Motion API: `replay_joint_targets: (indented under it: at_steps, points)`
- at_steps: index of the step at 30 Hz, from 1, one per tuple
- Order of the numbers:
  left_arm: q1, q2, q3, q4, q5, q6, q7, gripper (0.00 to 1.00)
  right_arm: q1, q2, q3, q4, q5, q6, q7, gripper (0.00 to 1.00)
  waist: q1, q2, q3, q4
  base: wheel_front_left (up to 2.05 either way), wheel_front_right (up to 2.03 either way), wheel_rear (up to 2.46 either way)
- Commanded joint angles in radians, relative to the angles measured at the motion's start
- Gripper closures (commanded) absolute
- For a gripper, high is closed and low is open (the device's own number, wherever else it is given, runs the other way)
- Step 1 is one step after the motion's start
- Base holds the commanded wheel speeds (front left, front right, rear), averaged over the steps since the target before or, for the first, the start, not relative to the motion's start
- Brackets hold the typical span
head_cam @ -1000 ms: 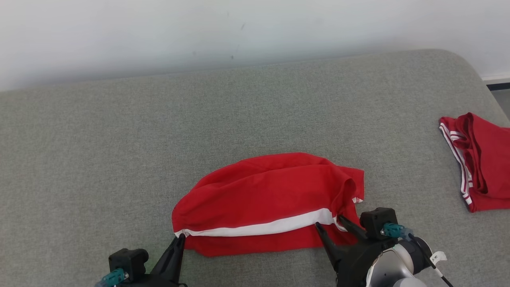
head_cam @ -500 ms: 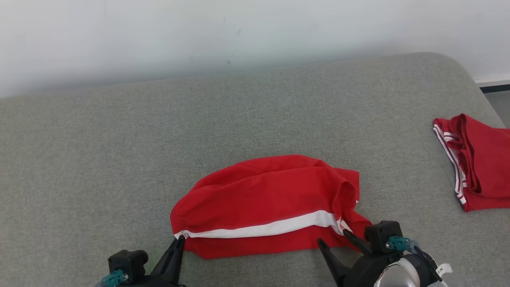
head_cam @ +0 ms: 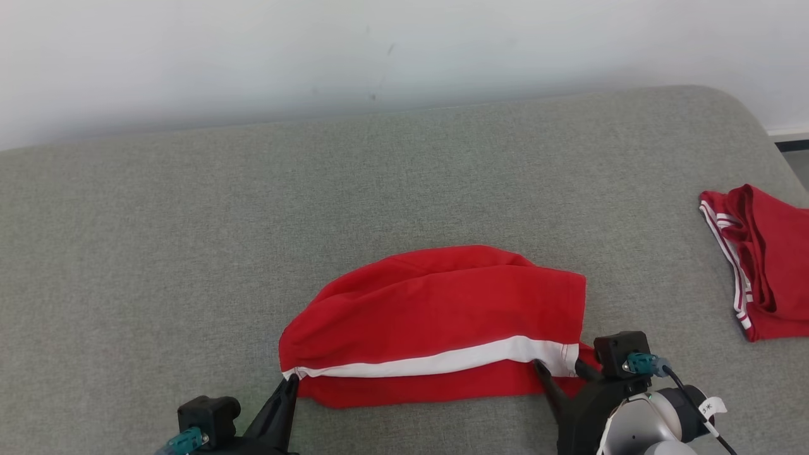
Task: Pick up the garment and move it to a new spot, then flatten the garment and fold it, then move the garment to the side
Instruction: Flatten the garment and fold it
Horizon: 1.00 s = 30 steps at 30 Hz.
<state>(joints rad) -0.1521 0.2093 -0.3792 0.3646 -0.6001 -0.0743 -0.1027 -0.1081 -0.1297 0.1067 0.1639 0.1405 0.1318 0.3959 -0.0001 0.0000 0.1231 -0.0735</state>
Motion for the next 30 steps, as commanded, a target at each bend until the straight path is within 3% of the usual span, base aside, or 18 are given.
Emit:
replay_joint_targets:
  at_steps: [1,3,4,5,10,20,30]
  points:
    - [-0.008,0.005,0.001,-0.002,-0.003,0.002,-0.001,1.0,0.0,0.006,-0.002,0.006,0.002,-0.003,-0.007,0.42,0.0001,0.0,0.001,0.005,0.0,0.0,0.0]
    - [-0.006,0.007,0.002,-0.003,-0.006,0.002,-0.003,1.0,0.006,0.007,-0.005,0.012,-0.002,-0.003,-0.01,0.83,0.0001,0.0,0.001,0.006,0.0,0.0,0.0]
    - [-0.005,0.007,0.002,-0.003,-0.007,0.003,-0.003,1.0,0.007,0.009,-0.008,0.012,-0.005,-0.003,-0.013,0.96,0.0001,0.0,0.002,0.006,0.0,0.0,0.0]
    - [-0.005,0.008,0.003,-0.004,-0.008,0.004,-0.004,1.0,0.009,0.01,-0.01,0.012,-0.008,-0.003,-0.017,1.0,0.0001,0.0,0.002,0.006,0.0,0.0,0.0]
    - [-0.003,0.014,0.012,-0.012,-0.013,0.011,-0.018,1.0,0.012,0.017,-0.023,-0.004,0.003,-0.003,-0.029,1.0,0.0001,0.0,0.001,-0.003,0.0,0.0,0.0]
    - [-0.019,0.012,0.082,-0.135,-0.083,-0.004,-0.092,1.0,-0.012,0.021,-0.092,-0.176,0.175,-0.003,-0.079,1.0,0.0001,0.0,-0.011,-0.012,0.0,0.0,0.0]
    - [-0.046,0.027,0.102,-0.289,-0.131,-0.016,-0.065,1.0,-0.011,0.011,-0.131,-0.32,0.351,-0.003,-0.039,1.0,0.0001,0.0,-0.024,-0.008,0.0,0.0,0.0]
